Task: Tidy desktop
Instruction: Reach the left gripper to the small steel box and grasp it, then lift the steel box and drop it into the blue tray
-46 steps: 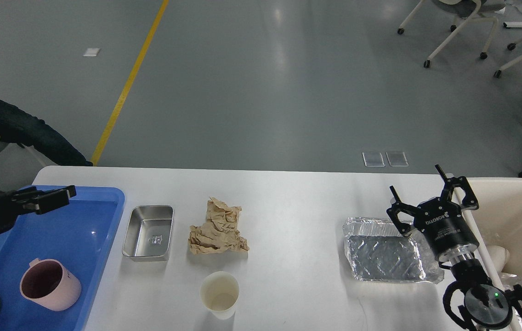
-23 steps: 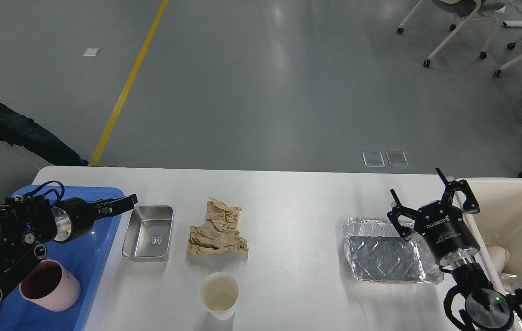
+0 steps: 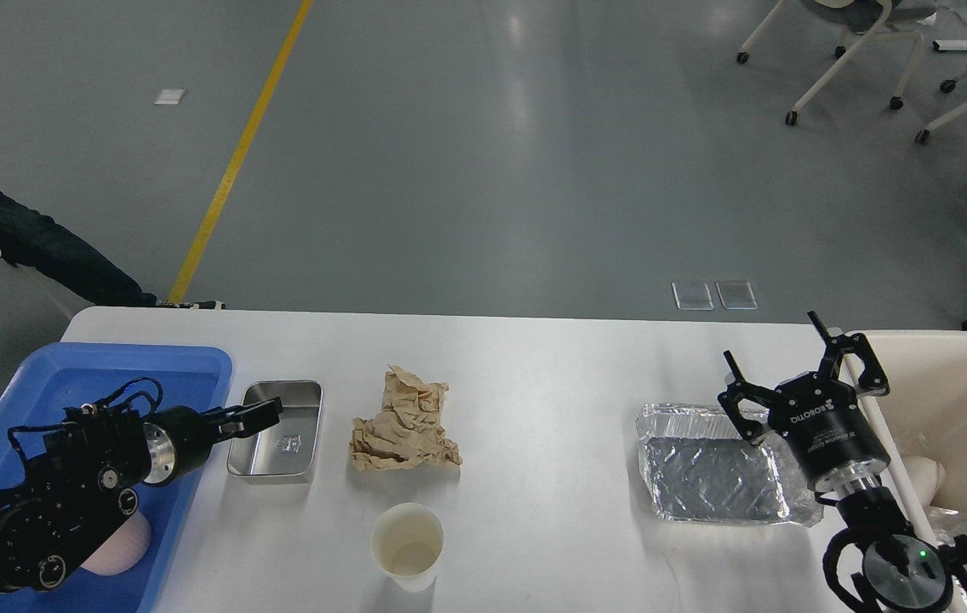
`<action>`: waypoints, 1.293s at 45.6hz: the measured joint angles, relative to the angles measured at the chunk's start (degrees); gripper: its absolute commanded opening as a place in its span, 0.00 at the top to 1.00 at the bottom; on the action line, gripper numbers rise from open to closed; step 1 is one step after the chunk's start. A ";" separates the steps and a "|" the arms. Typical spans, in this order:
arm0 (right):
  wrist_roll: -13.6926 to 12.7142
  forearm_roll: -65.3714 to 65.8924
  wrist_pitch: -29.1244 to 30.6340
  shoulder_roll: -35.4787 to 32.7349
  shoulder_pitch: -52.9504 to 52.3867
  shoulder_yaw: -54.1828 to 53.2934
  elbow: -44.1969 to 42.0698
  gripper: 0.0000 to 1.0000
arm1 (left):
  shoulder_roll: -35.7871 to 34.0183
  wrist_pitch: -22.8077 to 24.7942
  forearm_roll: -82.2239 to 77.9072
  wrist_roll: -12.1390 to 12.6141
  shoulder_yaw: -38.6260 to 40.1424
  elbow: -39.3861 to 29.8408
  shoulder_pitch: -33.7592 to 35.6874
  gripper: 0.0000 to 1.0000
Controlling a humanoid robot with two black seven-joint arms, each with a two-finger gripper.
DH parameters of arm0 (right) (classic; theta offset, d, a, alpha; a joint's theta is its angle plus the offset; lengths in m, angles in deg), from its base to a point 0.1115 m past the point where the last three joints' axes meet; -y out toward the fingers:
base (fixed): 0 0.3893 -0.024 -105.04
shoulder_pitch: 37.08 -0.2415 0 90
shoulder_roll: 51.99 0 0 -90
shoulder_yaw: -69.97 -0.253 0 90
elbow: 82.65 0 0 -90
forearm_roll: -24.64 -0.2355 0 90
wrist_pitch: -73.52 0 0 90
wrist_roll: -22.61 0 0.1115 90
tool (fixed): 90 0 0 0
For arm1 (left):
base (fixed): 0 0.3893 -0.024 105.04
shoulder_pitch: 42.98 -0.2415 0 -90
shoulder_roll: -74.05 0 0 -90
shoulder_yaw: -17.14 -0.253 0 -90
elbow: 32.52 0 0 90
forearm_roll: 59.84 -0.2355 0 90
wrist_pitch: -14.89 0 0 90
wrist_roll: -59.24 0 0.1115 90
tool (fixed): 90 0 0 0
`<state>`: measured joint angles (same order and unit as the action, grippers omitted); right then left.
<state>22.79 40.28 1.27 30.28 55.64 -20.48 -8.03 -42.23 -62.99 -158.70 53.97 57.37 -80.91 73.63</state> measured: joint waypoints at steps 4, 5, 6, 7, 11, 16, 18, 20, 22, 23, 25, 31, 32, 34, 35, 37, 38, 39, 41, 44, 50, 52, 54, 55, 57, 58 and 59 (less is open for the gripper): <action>0.00 0.00 0.00 -0.01 0.01 0.00 -0.01 0.00 | -0.05 -0.06 0.00 0.00 -1.97 0.11 0.00 0.27; 0.00 0.00 0.00 -0.01 0.01 -0.01 -0.01 0.00 | -0.09 -0.08 0.00 0.00 -2.30 0.12 0.02 0.31; 0.00 0.00 0.00 -0.01 0.01 -0.02 -0.01 0.00 | -0.14 -0.11 0.00 0.00 -2.61 0.12 0.07 0.35; 0.00 0.00 0.00 -0.01 0.01 -0.04 -0.01 0.00 | -0.18 -0.14 0.00 0.00 -2.76 0.13 0.10 0.39; 0.00 0.00 0.00 0.00 0.01 -0.08 -0.01 0.00 | -0.24 -0.16 0.01 0.09 -3.12 0.20 0.12 0.53; 0.00 0.00 0.00 0.03 -0.02 -0.08 -0.01 0.00 | -0.23 -0.16 -0.10 0.31 -3.21 0.44 0.12 0.72; 0.00 0.00 0.00 0.03 -0.05 -0.08 -0.01 0.00 | -0.17 -0.16 -0.16 0.32 -3.22 0.56 0.12 0.77; 0.00 0.00 0.00 0.03 -0.07 -0.09 -0.04 0.00 | -0.13 -0.16 -0.18 0.32 -3.22 0.71 0.12 0.84; 0.00 0.00 0.00 0.02 -0.08 -0.09 -0.08 0.00 | -0.11 -0.16 -0.19 0.32 -3.23 0.91 0.12 0.92; 0.00 0.00 0.00 0.02 -0.08 -0.09 -0.09 0.00 | -0.10 -0.16 -0.19 0.32 -3.25 0.98 0.12 0.97; 0.00 0.00 0.00 0.01 -0.08 -0.09 -0.10 0.00 | -0.10 -0.16 -0.19 0.30 -3.34 1.11 0.12 1.00; 0.00 0.00 0.00 0.00 -0.09 -0.09 -0.17 0.00 | -0.16 -0.16 -0.19 -0.41 -3.86 1.38 0.11 1.00; 0.01 0.00 0.00 0.00 -0.09 -0.09 -0.18 0.00 | -0.21 -0.16 -0.18 -0.49 -3.90 1.40 0.11 1.00; 0.05 0.00 0.00 0.00 -0.09 -0.09 -0.18 0.00 | -0.31 -0.16 -0.16 -0.67 -3.96 1.43 0.08 1.00; 0.06 0.00 0.00 -0.01 -0.09 -0.09 -0.18 0.00 | -0.35 -0.16 -0.13 -0.77 -3.99 1.44 0.07 1.00; 0.08 0.00 0.00 -0.01 -0.09 -0.09 -0.18 0.00 | -0.38 -0.16 -0.07 -0.87 -4.01 1.45 0.06 1.00; 0.08 0.00 0.00 -0.01 -0.09 -0.09 -0.18 0.00 | -0.41 -0.16 -0.02 -0.91 -4.01 1.45 0.06 1.00; 0.09 0.00 0.00 -0.01 -0.09 -0.09 -0.19 0.00 | -0.41 -0.16 0.01 -0.92 -4.01 1.45 0.07 1.00; 0.09 0.00 0.00 -0.01 -0.09 -0.09 -0.19 0.00 | -0.40 -0.16 0.11 -1.00 -4.01 1.44 0.08 1.00; 0.09 0.00 0.00 -0.01 -0.09 -0.09 -0.19 0.00 | -0.29 0.01 0.20 -1.36 -4.02 1.15 0.25 1.00; 0.09 0.00 -0.09 0.05 -0.15 -0.09 -0.19 0.00 | -0.91 1.27 0.25 -2.32 -3.89 -0.38 1.44 1.00; 0.09 0.00 -0.09 0.07 -0.19 -0.09 -0.19 0.00 | -1.85 2.12 0.43 -2.41 -3.58 -1.75 2.21 1.00; 0.09 0.00 -0.09 0.08 -0.23 -0.09 -0.19 0.00 | -3.68 3.74 1.10 -2.43 -3.07 -3.72 3.11 1.00; 0.09 0.00 -0.09 0.08 -0.24 -0.09 -0.19 0.00 | -4.72 4.59 1.59 -2.43 -2.83 -4.64 3.57 1.00; 0.09 0.00 -0.09 0.11 -0.26 -0.09 -0.19 0.00 | -6.84 6.33 3.12 -2.42 -2.55 -6.42 4.80 1.00; 0.09 0.00 -0.09 0.16 -0.27 -0.08 -0.19 0.00 | -7.86 7.04 4.01 -2.42 -2.41 -7.15 5.57 1.00; 0.09 0.00 -0.09 0.20 -0.27 -0.07 -0.19 0.00 | -8.87 7.66 4.96 -2.42 -2.30 -7.87 6.47 1.00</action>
<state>22.88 40.28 1.18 30.48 55.36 -20.55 -8.21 -51.10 -55.34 -153.74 51.55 55.07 -88.78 80.10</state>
